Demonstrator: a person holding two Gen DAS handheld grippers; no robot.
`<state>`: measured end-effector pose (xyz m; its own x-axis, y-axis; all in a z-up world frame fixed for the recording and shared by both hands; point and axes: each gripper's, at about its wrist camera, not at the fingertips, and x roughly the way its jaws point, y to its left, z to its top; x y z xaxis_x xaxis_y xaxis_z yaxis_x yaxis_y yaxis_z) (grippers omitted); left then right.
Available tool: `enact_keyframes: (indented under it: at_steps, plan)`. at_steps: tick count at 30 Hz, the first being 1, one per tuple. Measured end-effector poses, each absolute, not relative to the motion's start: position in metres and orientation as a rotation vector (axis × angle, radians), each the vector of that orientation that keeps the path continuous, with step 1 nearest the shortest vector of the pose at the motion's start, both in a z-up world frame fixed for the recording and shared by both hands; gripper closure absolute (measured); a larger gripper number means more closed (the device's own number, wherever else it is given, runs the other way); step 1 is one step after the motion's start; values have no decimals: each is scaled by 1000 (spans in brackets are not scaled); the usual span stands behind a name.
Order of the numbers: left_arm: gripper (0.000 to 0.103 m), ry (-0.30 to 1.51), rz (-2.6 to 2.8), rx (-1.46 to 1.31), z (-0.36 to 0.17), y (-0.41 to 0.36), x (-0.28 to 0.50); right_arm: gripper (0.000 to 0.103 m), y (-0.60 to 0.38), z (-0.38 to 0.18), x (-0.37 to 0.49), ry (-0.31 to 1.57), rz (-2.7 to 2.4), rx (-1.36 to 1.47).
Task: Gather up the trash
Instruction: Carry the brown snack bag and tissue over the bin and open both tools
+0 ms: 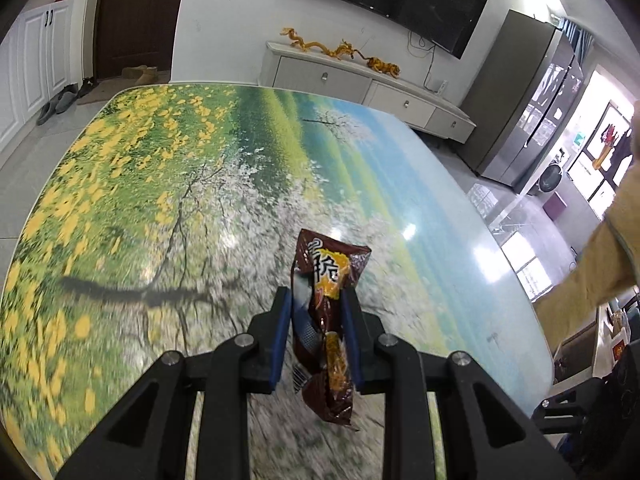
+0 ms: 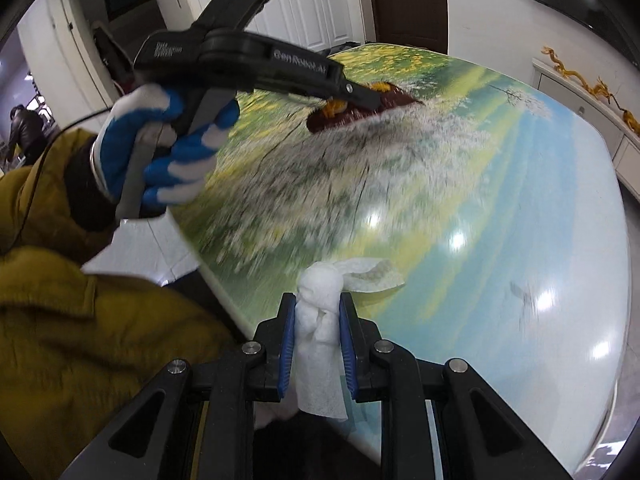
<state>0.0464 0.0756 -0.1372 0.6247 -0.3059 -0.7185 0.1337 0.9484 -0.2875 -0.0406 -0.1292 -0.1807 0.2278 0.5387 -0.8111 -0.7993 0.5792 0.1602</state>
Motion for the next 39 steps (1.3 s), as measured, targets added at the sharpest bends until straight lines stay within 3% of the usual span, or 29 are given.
enact_keyframes:
  at_steps: [19,30,39]
  plan:
    - [79,823,-390,-94,-98,2,22,83,-290,-139,-76,806,525,-45]
    - [79,886,-596,55,-83,-122,53,83,-381,-146,-39,751,267,157]
    - [78,975,-705,173,-105,-258,116,82,-466,-174,5,763,106,364]
